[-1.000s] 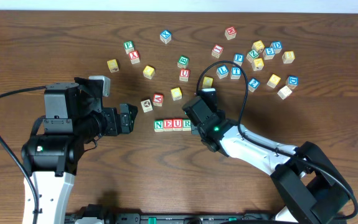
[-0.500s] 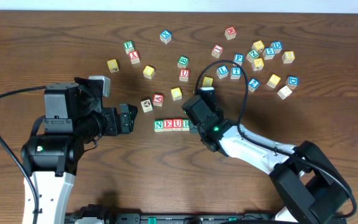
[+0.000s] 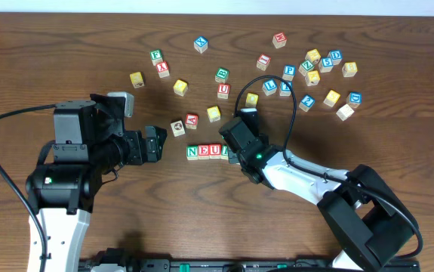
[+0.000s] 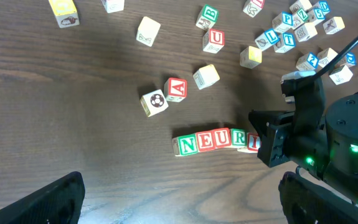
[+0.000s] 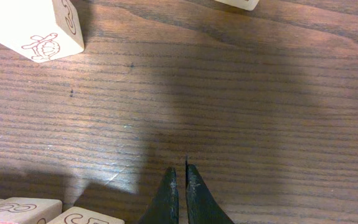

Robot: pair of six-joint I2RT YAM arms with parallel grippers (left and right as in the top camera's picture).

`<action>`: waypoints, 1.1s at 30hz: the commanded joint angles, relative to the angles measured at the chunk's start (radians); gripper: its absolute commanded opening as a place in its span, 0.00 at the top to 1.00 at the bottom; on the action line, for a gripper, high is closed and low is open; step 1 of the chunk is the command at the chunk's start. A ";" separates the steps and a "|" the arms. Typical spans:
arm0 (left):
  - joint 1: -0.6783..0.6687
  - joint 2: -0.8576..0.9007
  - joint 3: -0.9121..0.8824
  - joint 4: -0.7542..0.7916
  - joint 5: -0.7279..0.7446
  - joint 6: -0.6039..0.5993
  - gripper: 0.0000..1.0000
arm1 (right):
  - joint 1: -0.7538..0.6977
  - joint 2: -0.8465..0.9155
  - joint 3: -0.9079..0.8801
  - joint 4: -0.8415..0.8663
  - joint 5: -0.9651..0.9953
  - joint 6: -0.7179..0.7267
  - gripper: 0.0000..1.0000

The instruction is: Spell out NEURIPS

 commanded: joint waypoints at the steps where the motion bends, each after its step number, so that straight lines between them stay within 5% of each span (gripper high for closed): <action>1: 0.006 -0.006 0.014 0.002 0.009 0.010 0.02 | -0.002 0.006 -0.006 0.002 0.032 -0.010 0.99; 19: 0.006 -0.006 0.014 0.002 0.009 0.010 0.02 | -0.002 -0.203 -0.003 -0.332 0.023 0.235 0.99; 33: 0.006 -0.006 0.014 0.002 0.009 0.010 0.02 | 0.010 -0.185 -0.012 -0.335 -0.006 0.273 0.99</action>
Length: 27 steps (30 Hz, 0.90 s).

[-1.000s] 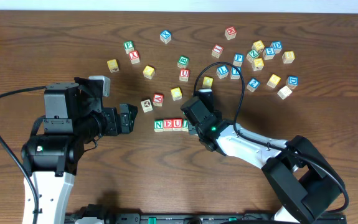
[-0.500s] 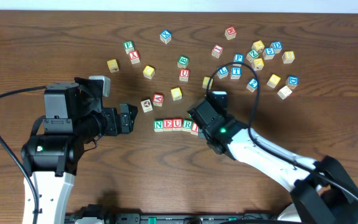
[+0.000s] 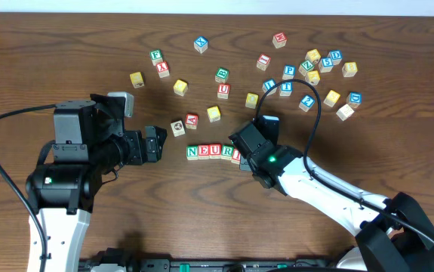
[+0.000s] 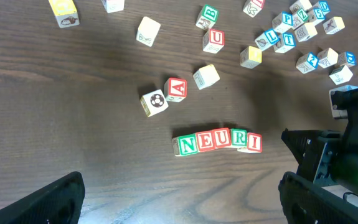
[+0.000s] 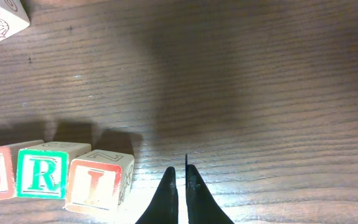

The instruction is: Spell out NEURIPS

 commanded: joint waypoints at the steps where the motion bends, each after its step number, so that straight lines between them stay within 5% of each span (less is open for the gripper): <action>1: 0.006 -0.006 0.014 0.002 0.009 0.010 0.02 | 0.010 0.013 -0.008 0.005 0.002 0.025 0.99; 27: 0.006 -0.006 0.014 0.002 0.009 0.010 0.02 | 0.049 0.080 -0.009 0.031 0.003 0.068 0.99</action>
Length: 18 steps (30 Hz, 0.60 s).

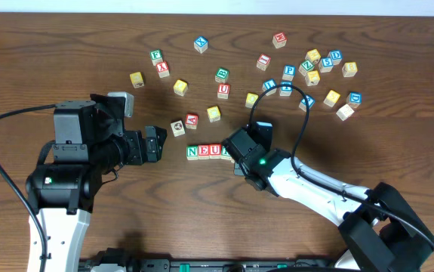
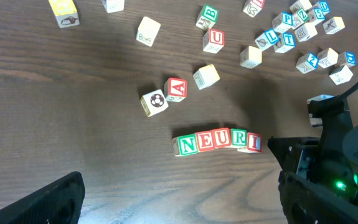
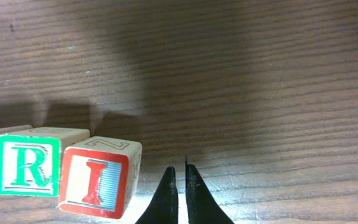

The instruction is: Spell out NEURIPS

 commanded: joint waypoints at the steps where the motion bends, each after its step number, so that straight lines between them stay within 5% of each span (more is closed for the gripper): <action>1: 0.006 -0.006 0.014 0.002 0.009 0.010 0.02 | 0.009 0.006 -0.007 0.005 0.013 0.019 0.99; 18: 0.006 -0.006 0.014 0.002 0.009 0.010 0.03 | 0.009 0.007 -0.007 0.040 0.013 0.010 0.99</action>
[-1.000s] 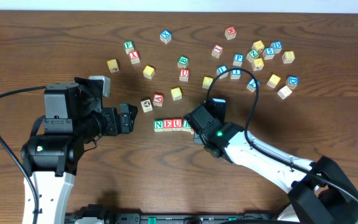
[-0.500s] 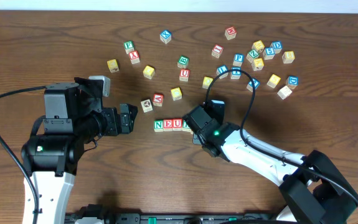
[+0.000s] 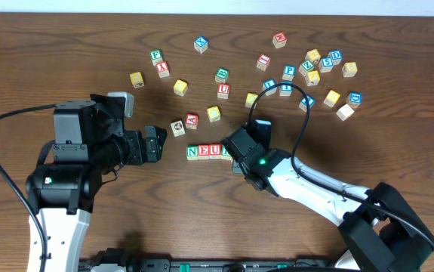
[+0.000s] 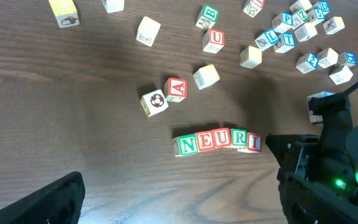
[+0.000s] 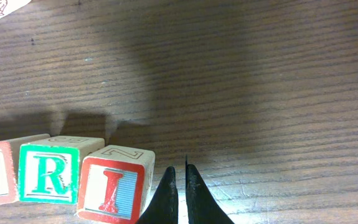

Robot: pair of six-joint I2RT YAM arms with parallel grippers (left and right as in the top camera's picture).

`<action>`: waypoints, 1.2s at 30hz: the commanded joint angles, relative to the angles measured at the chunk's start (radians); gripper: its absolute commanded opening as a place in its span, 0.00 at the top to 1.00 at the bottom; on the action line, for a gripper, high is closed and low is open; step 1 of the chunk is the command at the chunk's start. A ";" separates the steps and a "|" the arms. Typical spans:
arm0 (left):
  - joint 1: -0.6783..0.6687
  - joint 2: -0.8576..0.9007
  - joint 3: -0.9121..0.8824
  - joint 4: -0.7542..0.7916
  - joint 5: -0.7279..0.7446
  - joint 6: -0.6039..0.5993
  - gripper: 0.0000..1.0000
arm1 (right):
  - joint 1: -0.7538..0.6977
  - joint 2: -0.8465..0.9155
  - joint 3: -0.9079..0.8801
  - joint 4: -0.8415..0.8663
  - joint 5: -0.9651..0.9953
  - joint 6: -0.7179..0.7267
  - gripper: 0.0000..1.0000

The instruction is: Spell out NEURIPS

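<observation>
Five letter blocks form a row reading N, E, U, R, I (image 4: 218, 140) at mid-table. Its last block, the red I block (image 5: 113, 190), stands right of the green R block (image 5: 48, 177). My right gripper (image 5: 179, 171) is shut and empty, its tips low at the I block's right side; whether they touch it I cannot tell. In the overhead view the right gripper (image 3: 236, 153) covers the row's right end. My left gripper (image 4: 179, 202) hangs open and empty to the left of the row (image 3: 204, 152). A blue P block (image 3: 289, 72) lies among the loose blocks.
Loose letter blocks are scattered across the far half of the table, thickest at the far right (image 3: 330, 64). A red A block (image 4: 176, 88) and a ball-picture block (image 4: 154, 102) lie just beyond the row. The right arm's cable (image 3: 303, 113) loops over the blocks.
My right gripper, still shut, has shifted slightly nearer the I block, whose right edge now sits next to the fingertips. The row and the left arm have not moved.
First my shut right gripper was over the row's right end, hiding the I block from above. Then it stood to the right of the row, with N-E-U-R-I in plain sight. Afterwards it was back near the I block, and now its tips are beside it.
</observation>
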 commanded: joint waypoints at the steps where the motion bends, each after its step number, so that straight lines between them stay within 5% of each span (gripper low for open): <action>1: 0.006 -0.006 0.014 0.002 0.009 0.010 0.02 | 0.009 0.007 -0.006 0.006 0.013 0.010 0.99; 36: 0.006 -0.006 0.014 0.002 0.009 0.010 0.02 | 0.007 0.065 -0.008 0.085 -0.016 -0.027 0.99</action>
